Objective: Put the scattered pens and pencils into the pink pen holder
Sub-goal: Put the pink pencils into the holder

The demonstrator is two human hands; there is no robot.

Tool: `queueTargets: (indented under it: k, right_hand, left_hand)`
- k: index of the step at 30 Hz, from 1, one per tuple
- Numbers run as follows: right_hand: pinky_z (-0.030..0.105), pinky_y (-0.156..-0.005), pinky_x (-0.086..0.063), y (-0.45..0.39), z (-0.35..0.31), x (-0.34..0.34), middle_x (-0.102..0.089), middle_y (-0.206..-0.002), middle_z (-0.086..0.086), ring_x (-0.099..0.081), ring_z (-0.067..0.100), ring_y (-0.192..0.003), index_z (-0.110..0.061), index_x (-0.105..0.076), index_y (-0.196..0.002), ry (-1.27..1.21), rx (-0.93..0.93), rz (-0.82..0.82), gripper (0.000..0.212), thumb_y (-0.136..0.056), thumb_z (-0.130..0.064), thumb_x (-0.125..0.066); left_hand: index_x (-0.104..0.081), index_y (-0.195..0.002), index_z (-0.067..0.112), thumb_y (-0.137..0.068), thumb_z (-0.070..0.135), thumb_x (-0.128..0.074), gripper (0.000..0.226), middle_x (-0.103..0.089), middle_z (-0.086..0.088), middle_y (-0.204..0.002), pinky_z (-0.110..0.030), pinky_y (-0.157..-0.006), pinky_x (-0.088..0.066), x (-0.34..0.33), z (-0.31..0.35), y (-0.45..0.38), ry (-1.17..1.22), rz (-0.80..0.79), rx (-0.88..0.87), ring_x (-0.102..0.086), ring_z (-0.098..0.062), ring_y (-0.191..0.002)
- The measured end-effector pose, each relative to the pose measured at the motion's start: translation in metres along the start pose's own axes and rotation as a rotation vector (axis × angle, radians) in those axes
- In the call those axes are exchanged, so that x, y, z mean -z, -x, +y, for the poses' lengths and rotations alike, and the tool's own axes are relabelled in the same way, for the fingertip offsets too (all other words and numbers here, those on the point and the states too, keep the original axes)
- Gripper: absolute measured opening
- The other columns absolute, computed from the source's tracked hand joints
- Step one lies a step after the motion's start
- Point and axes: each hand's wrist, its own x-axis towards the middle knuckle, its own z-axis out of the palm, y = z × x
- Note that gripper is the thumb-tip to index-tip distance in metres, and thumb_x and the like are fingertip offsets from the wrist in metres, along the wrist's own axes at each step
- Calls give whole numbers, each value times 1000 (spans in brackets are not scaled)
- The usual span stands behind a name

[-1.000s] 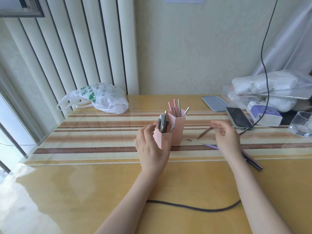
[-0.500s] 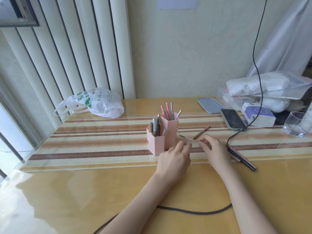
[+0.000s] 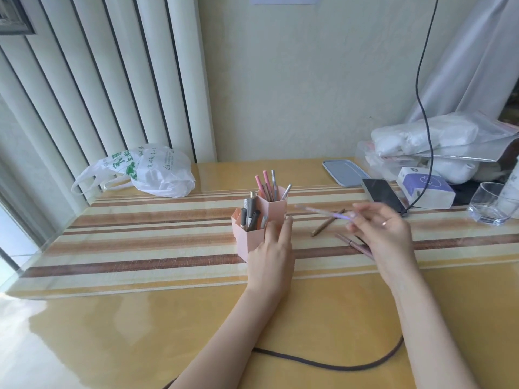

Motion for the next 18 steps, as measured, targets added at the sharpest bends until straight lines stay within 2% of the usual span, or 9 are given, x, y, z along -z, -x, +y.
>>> queueTargets:
  k: [3, 5, 7, 11, 13, 16, 18]
  right_hand:
    - [19, -72, -55, -7, -25, -14, -71, -75, -1, -66, 9, -69, -11, -60, -84, -200, 136, 45, 10, -80, -4, -66]
    - [19, -72, -54, -14, -41, -28, -74, -75, -2, -66, 9, -70, -12, -57, -85, -229, 222, 38, 12, -85, -1, -62]
    - [22, -70, -55, -20, -54, -44, -74, -75, -2, -66, 9, -65, -15, -53, -90, -123, 339, 26, 18, -90, 2, -57]
    - [35, -67, -57, -31, -58, -79, -73, -77, 6, -67, 17, -55, -29, -44, -95, 157, 493, -28, 31, -88, -5, -62]
    - [29, -61, -56, -37, -50, -94, -73, -76, 4, -65, 12, -51, -28, -48, -93, 306, 498, -97, 27, -88, -6, -61]
    - [10, -58, -48, -42, -28, -106, -75, -82, 3, -62, 2, -55, -20, -66, -96, 587, 448, -229, 15, -89, -8, -60]
    - [7, -60, -40, -44, -12, -107, -75, -90, 5, -59, 11, -66, -18, -73, -103, 735, 419, -294, 21, -89, -8, -60]
  left_hand:
    - [-52, -111, 17, -55, 3, -74, 62, -61, -6, -90, -23, -28, -40, -1, -1, 1, 64, 23, -4, -56, -28, -46]
    - [-50, -107, 19, -59, 4, -70, 54, -61, -5, -91, -26, -30, -43, -1, 0, 2, 111, 37, -7, -58, -28, -50]
    - [-50, -103, 20, -65, 7, -64, 43, -61, -3, -91, -25, -30, -43, 0, -1, 2, 147, 58, -17, -59, -27, -51]
    - [-50, -98, 21, -71, 15, -48, 28, -61, 1, -86, -21, -29, -37, 3, -2, 4, 151, 103, -44, -56, -22, -48]
    - [-49, -98, 21, -71, 19, -42, 27, -61, 1, -85, -21, -28, -38, 3, -1, 5, 139, 107, -49, -56, -22, -46]
    - [-49, -94, 20, -71, 19, -41, 25, -60, 1, -82, -21, -28, -37, 3, -2, 5, 117, 111, -48, -54, -22, -44]
    - [-52, -90, 20, -70, 19, -41, 23, -59, 2, -79, -19, -29, -30, 3, -4, 5, 98, 118, -39, -52, -21, -41]
